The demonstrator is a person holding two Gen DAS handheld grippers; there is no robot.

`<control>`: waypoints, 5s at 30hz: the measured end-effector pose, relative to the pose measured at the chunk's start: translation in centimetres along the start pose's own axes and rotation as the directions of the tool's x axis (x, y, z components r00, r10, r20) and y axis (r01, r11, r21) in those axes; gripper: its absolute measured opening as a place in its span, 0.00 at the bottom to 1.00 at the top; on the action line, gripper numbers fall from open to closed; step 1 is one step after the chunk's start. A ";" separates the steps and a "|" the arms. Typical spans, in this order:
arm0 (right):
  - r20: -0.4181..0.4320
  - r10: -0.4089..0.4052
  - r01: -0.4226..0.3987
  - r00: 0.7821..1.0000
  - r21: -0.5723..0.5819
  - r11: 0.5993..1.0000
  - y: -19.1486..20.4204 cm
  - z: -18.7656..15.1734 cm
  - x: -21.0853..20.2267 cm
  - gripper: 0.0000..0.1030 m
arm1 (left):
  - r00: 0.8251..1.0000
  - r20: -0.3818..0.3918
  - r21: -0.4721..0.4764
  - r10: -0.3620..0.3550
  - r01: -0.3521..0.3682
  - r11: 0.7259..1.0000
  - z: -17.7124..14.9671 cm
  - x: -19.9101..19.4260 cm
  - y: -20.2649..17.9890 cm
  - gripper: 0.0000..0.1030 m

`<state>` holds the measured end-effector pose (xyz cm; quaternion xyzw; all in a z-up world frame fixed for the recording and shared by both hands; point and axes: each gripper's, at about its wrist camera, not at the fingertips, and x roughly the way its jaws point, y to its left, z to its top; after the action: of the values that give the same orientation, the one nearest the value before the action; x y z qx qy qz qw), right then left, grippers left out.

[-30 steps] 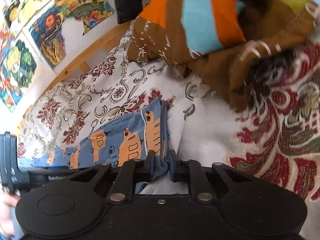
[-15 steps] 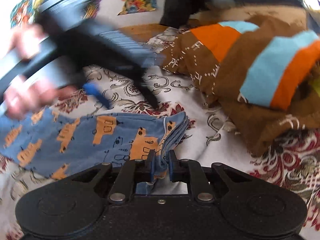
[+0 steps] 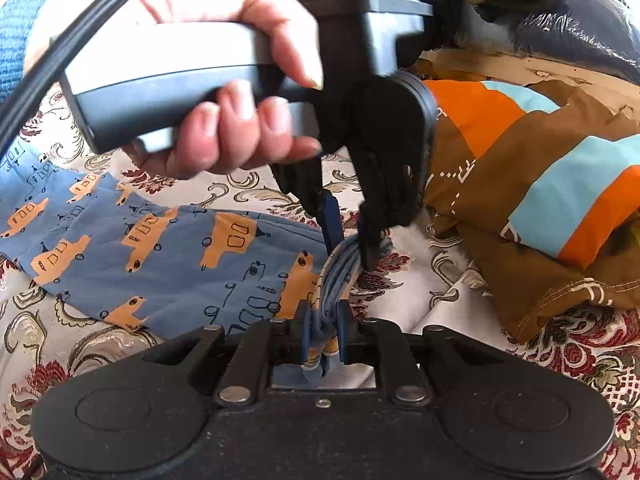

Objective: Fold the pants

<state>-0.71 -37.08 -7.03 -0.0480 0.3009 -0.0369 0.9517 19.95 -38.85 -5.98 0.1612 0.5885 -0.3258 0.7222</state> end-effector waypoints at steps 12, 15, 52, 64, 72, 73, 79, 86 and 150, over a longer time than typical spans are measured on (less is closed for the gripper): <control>0.048 -0.004 0.004 0.999 0.001 1.000 0.8 1.4 -2.1 0.13 | 0.991 0.040 0.007 -0.125 0.125 0.992 -0.4 -3.1 1.8 0.22; 0.064 0.014 -0.014 0.998 0.002 1.000 1.4 2.2 -2.9 0.13 | 0.987 0.053 0.022 -0.151 0.151 0.988 -0.7 -4.2 2.3 0.22; -0.095 0.304 -0.318 0.948 -0.262 0.911 19.9 3.2 2.2 0.13 | 0.952 0.252 -0.252 -0.176 0.240 0.937 -15.8 -6.1 27.2 0.51; -0.080 0.296 -0.307 0.952 -0.252 0.918 19.7 3.1 1.9 0.13 | 0.946 0.266 -0.286 -0.183 0.259 0.923 -15.6 -5.8 26.6 0.23; -0.037 0.339 -0.338 0.940 -0.219 0.915 20.3 4.5 0.9 0.13 | 0.943 0.291 -0.292 -0.160 0.247 0.924 -15.6 -8.2 28.0 0.20; -0.033 0.348 -0.346 0.937 -0.225 0.911 20.6 4.7 0.8 0.13 | 0.945 0.291 -0.290 -0.151 0.238 0.927 -15.7 -8.4 28.3 0.20; -0.024 0.418 -0.404 0.908 -0.313 0.859 23.9 5.3 0.7 0.10 | 0.942 0.300 -0.303 -0.152 0.245 0.921 -16.1 -9.3 30.6 0.12; 0.001 0.317 -0.295 0.948 -0.369 0.882 25.2 4.6 1.1 0.21 | 0.947 0.282 -0.325 -0.156 0.247 0.913 -16.5 -8.2 31.6 0.12; -0.072 0.546 -0.542 0.834 -0.290 0.789 33.4 7.6 4.6 0.02 | 0.965 0.262 -0.398 0.008 0.100 0.912 -20.8 -12.1 39.5 0.11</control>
<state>8.77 -3.84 -7.21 -0.1026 0.2966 0.2846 0.9058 29.38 6.43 -5.68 -0.0506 0.5481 -0.2310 0.8023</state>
